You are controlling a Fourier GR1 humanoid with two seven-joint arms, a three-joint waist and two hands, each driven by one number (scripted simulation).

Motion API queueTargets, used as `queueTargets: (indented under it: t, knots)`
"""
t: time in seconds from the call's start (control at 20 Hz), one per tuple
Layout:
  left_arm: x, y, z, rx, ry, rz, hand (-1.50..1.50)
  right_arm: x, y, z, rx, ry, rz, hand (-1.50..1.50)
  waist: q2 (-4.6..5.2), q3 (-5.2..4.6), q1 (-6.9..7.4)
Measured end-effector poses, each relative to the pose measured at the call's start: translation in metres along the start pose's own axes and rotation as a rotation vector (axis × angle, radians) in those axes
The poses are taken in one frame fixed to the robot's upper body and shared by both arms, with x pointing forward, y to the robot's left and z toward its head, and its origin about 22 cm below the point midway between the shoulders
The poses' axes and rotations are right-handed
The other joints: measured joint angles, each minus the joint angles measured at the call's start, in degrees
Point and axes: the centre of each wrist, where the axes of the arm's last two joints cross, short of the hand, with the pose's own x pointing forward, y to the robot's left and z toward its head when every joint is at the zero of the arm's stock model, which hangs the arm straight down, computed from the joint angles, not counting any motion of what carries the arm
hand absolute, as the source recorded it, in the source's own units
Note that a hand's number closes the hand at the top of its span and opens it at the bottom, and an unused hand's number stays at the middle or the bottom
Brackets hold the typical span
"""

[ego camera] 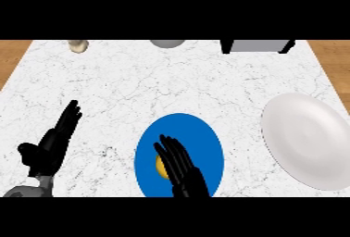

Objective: Pick the lemon from the plate and place it in the plate

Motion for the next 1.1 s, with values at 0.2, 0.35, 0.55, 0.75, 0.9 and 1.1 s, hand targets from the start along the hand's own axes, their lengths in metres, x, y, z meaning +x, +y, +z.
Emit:
queueTargets:
  t: [0.2, 0.35, 0.55, 0.75, 0.9, 1.1]
  knots:
    - [-0.004, 0.002, 0.000, 0.011, 0.007, -0.003, 0.00, 0.004, -0.010, 0.003, 0.120, 0.090, 0.151, -1.50, -0.12, -0.07, -0.41]
    - [-0.002, 0.001, 0.000, 0.000, 0.000, -0.003, 0.00, 0.014, -0.017, 0.000, 0.201, 0.167, 0.256, -1.50, -0.09, -0.04, -0.11]
    - [-0.001, -0.008, -0.001, -0.006, -0.006, 0.001, 0.00, 0.041, -0.027, -0.005, 0.274, 0.257, 0.325, -1.50, 0.07, 0.03, 0.22]
    - [-0.002, -0.008, -0.005, -0.009, -0.007, 0.006, 0.00, 0.054, -0.029, -0.017, 0.316, 0.334, 0.387, -1.50, 0.23, 0.08, 0.56]
    - [-0.001, 0.000, -0.007, -0.006, -0.009, 0.003, 0.00, 0.052, -0.036, -0.022, 0.329, 0.376, 0.419, -1.50, 0.28, 0.10, 0.67]
    - [-0.004, -0.001, -0.004, -0.011, -0.011, 0.007, 0.00, 0.049, -0.027, -0.023, 0.367, 0.426, 0.489, -1.50, 0.31, 0.11, 0.81]
